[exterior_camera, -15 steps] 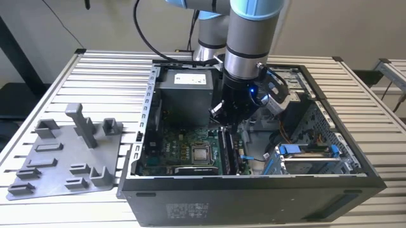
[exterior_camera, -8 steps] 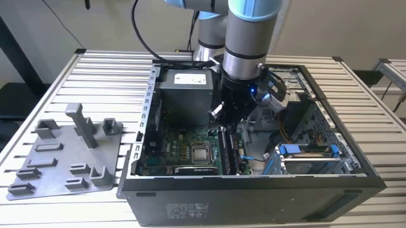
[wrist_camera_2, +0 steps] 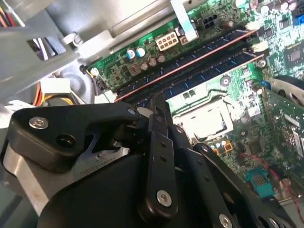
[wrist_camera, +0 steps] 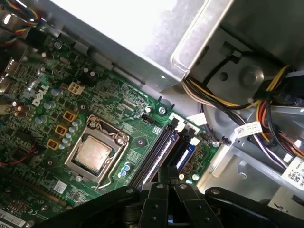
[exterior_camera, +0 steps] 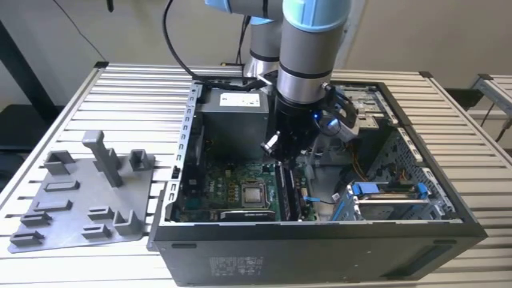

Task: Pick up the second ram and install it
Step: 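Press down the second ram until it locks into place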

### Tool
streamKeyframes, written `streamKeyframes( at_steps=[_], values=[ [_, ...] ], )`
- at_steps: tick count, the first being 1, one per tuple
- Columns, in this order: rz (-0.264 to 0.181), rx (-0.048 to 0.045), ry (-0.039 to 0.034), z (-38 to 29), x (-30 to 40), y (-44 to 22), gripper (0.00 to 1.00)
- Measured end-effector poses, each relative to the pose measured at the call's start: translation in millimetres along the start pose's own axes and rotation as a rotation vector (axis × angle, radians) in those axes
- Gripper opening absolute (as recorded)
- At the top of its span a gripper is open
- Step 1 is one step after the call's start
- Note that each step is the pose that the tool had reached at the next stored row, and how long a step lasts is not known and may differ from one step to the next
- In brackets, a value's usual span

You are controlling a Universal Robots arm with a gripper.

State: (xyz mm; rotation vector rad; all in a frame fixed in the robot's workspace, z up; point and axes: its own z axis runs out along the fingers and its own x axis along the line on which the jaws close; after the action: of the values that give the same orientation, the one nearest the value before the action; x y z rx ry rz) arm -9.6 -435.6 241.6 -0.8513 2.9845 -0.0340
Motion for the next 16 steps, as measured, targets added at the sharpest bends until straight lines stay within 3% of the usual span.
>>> streamKeyframes(
  at_steps=[16],
  values=[
    [-0.234, -0.0108, -0.0095, 5.1, 2.9, 1.9, 0.11]
  ],
)
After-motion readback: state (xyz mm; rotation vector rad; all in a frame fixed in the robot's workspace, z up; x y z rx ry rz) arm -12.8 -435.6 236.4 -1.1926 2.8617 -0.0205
